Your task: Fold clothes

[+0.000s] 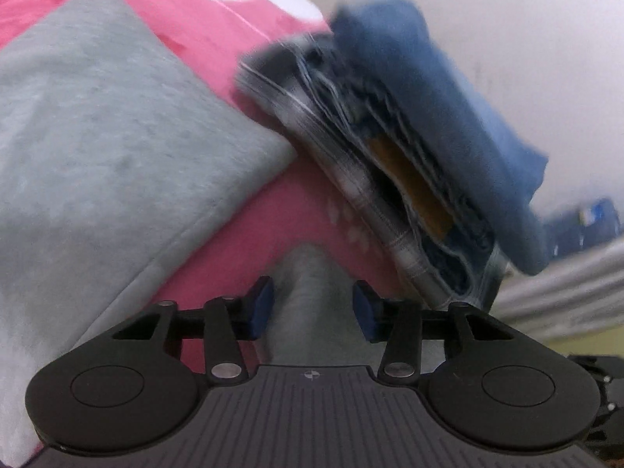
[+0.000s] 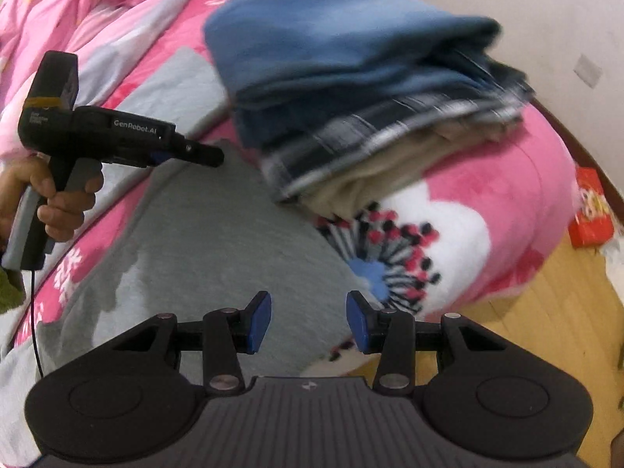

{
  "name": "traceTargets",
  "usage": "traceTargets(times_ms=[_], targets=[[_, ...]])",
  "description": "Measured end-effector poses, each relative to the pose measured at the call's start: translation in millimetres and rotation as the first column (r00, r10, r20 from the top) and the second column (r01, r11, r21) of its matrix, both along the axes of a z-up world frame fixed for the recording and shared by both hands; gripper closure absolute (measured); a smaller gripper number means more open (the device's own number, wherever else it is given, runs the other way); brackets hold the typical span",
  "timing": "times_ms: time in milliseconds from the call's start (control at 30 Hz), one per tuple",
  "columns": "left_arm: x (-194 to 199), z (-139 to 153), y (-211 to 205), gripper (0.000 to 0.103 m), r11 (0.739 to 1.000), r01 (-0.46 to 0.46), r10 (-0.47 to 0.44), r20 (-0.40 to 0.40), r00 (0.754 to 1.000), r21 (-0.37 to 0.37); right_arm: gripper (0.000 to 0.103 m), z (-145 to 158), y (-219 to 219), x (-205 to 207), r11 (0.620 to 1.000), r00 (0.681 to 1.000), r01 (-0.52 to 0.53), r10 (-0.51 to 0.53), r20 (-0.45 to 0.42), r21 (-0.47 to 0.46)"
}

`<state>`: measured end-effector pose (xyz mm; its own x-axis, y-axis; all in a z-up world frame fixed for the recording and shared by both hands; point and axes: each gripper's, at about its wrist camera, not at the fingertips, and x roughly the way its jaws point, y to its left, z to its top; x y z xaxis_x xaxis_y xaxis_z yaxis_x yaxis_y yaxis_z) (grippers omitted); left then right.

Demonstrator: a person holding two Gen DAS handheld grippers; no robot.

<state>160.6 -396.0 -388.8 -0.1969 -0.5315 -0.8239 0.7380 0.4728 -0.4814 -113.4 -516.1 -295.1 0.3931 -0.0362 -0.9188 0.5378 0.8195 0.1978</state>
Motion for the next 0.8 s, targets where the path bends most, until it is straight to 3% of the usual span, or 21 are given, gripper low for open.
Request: traceTargets(times_ms=[67, 167, 267, 333, 367, 433, 500, 533, 600, 700, 800], targets=[[-4.9, -2.7, -9.3, 0.081, 0.998, 0.041, -0.043, 0.048, 0.998, 0.043, 0.058, -4.6, -7.7, -5.8, 0.999, 0.999, 0.041, -0.041, -0.001, 0.021], [-4.7, -1.2, -7.2, 0.096, 0.999, 0.020, -0.022, 0.044, 0.999, 0.045, 0.058, -13.6, -19.1, -18.3, 0.985, 0.989, 0.143, -0.145, 0.013, 0.101], [-3.2, 4.4, 2.9, 0.098, 0.999, -0.036, 0.036, -0.008, 0.999, -0.004, 0.058, -23.3, -29.6, -29.7, 0.947, 0.965, 0.256, -0.263, 0.011, 0.194], [-3.1, 21.0, 18.5, 0.099, 0.987, -0.065, 0.053, -0.088, 0.995, -0.146, 0.057, -28.7, -33.0, -35.3, 0.927, 0.951, 0.299, -0.309, 0.009, 0.226], [-4.2, 32.2, 29.4, 0.099, 0.968, -0.075, 0.045, -0.133, 0.990, -0.237, 0.057, -30.8, -33.8, -37.3, 0.923, 0.949, 0.306, -0.316, 0.004, 0.233], [-7.7, 53.5, 53.8, 0.099, 0.908, -0.094, 0.008, -0.207, 0.978, -0.408, 0.057, -34.5, -34.2, -41.5, 0.919, 0.947, 0.314, -0.321, -0.008, 0.240], [-8.9, 60.1, 72.5, 0.099, 0.866, -0.125, 0.001, -0.247, 0.969, -0.485, 0.056, -39.5, -34.5, -46.1, 0.913, 0.944, 0.325, -0.329, -0.027, 0.249], [-7.0, 55.4, 77.2, 0.099, 0.861, -0.155, 0.028, -0.259, 0.965, -0.484, 0.056, -42.8, -34.9, -48.4, 0.908, 0.941, 0.334, -0.335, -0.039, 0.255], [8.8, 28.3, 78.0, 0.099, 0.880, -0.219, 0.110, -0.268, 0.957, -0.422, 0.056, -49.4, -35.8, -53.1, 0.896, 0.935, 0.354, -0.350, -0.063, 0.267], [32.5, -28.7, 70.8, 0.098, 0.919, -0.310, 0.236, -0.289, 0.928, -0.242, 0.056, -52.3, -37.2, -56.1, 0.890, 0.929, 0.369, -0.362, -0.077, 0.266], [44.5, -40.7, 68.1, 0.092, 0.927, -0.330, 0.270, -0.291, 0.918, -0.180, 0.056, -48.8, -37.5, -54.5, 0.901, 0.935, 0.353, -0.347, -0.069, 0.250]])
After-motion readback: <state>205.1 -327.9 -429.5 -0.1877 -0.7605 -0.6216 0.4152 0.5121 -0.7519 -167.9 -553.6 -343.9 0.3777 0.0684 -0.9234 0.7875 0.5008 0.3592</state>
